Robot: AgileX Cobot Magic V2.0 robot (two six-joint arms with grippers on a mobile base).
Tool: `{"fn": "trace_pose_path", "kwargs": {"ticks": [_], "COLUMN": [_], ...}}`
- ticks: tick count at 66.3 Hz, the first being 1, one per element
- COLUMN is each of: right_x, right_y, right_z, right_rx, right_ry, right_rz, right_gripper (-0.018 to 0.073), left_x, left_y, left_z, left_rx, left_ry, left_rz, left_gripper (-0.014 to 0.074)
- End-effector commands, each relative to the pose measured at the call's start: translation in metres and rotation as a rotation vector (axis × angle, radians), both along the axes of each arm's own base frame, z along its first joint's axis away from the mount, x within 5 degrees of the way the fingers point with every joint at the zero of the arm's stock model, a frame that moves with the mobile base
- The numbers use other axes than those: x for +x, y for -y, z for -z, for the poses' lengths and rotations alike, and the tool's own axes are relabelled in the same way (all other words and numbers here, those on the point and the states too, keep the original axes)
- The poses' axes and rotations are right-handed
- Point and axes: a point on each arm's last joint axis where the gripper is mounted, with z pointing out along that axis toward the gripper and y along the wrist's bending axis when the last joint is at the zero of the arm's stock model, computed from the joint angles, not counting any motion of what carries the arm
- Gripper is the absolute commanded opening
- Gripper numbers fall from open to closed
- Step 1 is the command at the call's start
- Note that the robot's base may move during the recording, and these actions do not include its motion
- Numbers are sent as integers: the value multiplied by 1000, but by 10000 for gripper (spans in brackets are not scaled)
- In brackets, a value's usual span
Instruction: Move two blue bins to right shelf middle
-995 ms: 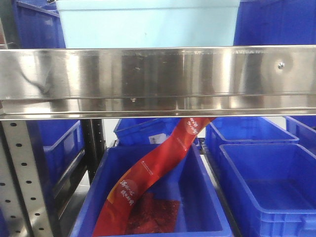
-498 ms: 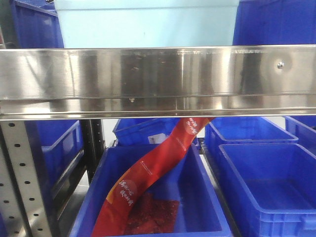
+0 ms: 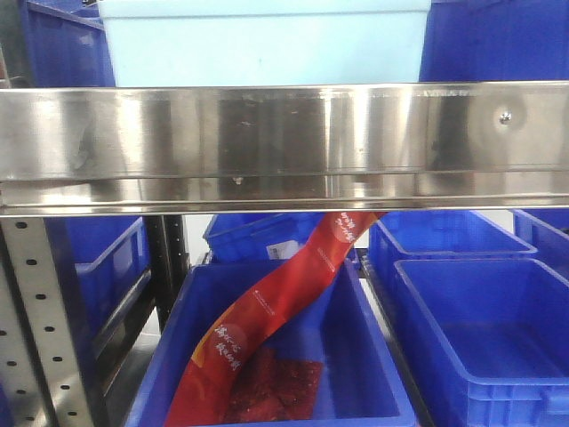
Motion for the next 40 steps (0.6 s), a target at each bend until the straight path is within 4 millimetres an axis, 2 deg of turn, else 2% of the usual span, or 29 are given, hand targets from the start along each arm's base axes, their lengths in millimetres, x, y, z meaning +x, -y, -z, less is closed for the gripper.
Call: {"fn": "trace_pose_path", "kwargs": {"ticks": [1,6,17,26,40], "right_x": [-19,-33,-68,-96,-123], "right_y": [6,9,17,24,29], "right_z": [2,11,36,41,33], "right_rx": [1,3,6,16,29], "right_ry": [99,127,141,185,237], "right_rz": [10,14,16,15,10], "right_gripper": [-164,-164,-164,-164,-164], "left_x": [-15,-29,-68,-101,-132], "left_y": [-13,-29,-51,-58,-64], "left_z": [6,25,42,39,26], "left_rx": [-64,-86,-87,-109,-147], "left_ry": [80,76,123,212,344], "left_rz": [-36,-93,-166,-170,-165], "left_gripper": [-111,-111,-111,-111,-111]}}
